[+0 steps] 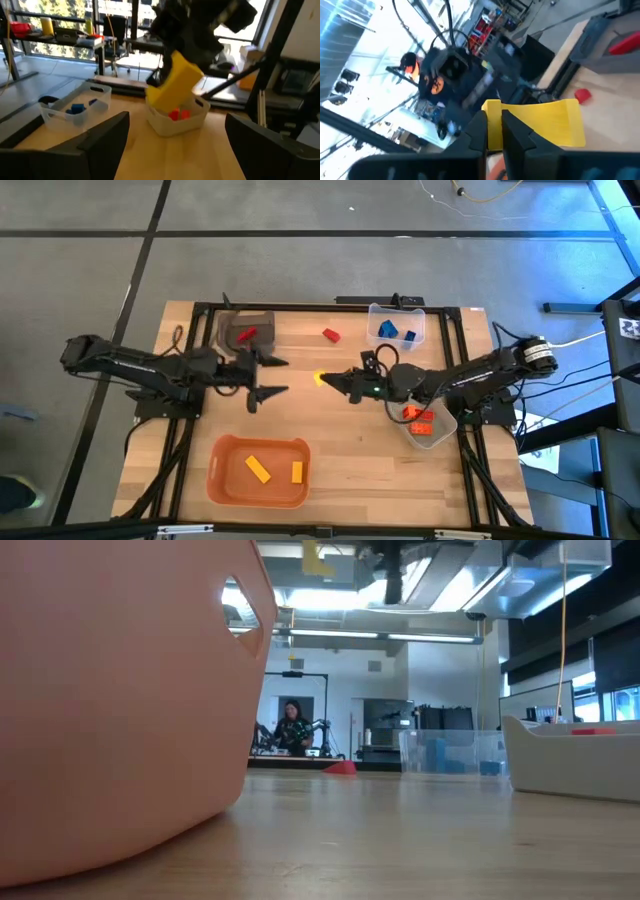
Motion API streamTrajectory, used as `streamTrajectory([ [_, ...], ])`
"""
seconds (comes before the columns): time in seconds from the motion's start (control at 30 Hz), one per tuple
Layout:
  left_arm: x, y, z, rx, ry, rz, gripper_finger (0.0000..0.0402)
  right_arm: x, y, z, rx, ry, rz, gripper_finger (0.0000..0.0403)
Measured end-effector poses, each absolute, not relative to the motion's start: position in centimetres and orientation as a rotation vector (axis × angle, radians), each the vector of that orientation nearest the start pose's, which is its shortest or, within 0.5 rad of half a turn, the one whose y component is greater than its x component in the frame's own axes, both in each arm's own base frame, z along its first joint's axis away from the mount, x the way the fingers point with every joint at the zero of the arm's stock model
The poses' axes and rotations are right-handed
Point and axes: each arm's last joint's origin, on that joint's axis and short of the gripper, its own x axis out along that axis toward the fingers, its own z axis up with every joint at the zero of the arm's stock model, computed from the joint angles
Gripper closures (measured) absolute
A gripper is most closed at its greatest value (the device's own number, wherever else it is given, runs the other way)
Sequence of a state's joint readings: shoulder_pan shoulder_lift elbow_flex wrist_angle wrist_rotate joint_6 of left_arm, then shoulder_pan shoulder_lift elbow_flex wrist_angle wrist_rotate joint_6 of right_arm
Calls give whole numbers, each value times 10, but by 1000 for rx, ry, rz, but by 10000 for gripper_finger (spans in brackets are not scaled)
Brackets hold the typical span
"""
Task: Sort & place blocks by color
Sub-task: Put the yellow block into the orange bin
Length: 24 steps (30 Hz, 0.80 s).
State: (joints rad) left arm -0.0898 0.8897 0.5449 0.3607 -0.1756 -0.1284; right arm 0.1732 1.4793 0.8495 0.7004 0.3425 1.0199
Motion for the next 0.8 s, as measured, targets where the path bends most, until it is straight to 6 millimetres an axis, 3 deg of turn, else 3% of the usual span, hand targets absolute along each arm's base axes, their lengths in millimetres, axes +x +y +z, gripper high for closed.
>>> streamTrajectory([
  [0.17,224,-26,277,-82,40,159,81,344,46,285,1041,-183,-130,376],
  [0.37,239,-28,282,-68,21,244,81,362,49,282,1091,-174,-125,376],
  [0.63,244,-31,289,67,23,224,84,366,50,280,1167,-189,-113,376],
  [0.8,243,-29,289,66,21,279,119,366,50,280,1198,-200,-114,376],
])
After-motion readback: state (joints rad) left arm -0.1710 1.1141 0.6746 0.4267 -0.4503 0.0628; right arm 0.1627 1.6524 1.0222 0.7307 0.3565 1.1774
